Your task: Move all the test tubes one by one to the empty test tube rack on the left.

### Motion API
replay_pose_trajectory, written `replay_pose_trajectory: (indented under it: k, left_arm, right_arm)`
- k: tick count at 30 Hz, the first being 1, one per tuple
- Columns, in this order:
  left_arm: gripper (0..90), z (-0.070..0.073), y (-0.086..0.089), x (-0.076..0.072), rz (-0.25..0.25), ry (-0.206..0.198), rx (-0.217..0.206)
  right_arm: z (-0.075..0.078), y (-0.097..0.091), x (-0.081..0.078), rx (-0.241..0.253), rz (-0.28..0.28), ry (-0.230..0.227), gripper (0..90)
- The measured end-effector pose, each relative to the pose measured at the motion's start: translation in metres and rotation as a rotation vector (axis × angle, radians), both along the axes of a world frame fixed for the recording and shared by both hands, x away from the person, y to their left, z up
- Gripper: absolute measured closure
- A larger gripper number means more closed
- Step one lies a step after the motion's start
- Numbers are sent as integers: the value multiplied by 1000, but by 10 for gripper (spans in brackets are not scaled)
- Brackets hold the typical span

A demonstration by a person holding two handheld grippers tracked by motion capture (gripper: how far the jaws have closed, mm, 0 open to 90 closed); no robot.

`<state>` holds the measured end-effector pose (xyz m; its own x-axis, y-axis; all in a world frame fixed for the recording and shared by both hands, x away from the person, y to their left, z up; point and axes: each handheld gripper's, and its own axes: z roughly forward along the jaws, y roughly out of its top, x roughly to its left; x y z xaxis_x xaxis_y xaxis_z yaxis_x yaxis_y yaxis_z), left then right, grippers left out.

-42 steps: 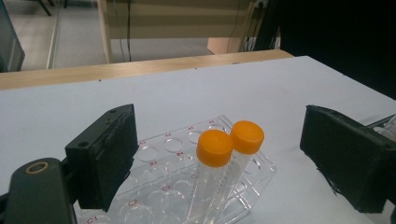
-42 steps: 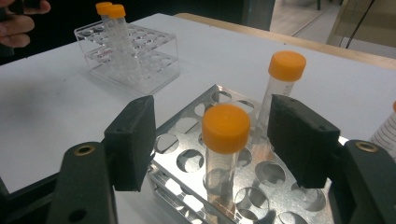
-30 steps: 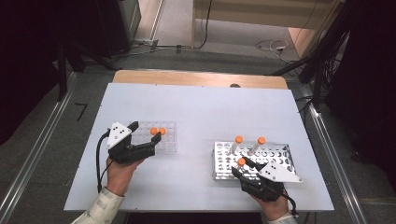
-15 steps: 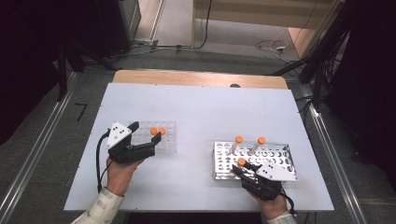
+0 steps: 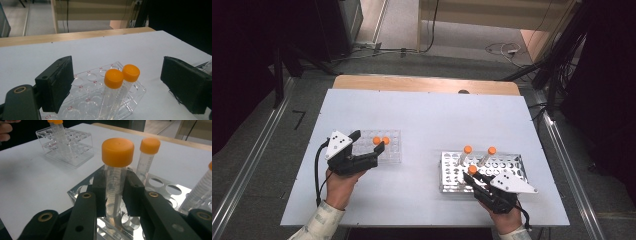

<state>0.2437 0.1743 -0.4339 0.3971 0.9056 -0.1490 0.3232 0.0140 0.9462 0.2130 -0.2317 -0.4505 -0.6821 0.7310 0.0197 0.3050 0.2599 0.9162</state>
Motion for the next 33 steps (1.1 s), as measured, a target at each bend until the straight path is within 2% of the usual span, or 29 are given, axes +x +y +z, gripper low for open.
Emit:
replay_pose_trajectory:
  k: [7, 15, 22, 33]
  left_arm:
    - [111, 0, -1, 0, -2, -2, 0]
    - [111, 1, -1, -1, -1, -4, -2]
    - [111, 2, 0, -2, -4, -9, -5]
    - [114, 5, -2, -4, -16, -20, -10]
  right_arm:
    - [22, 1, -5, 14, -15, -36, 721]
    - [42, 7, -7, 46, 12, -71, 722]
    - [46, 20, -3, 51, 48, -67, 722]
    - [44, 50, 3, 41, 115, -56, 722]
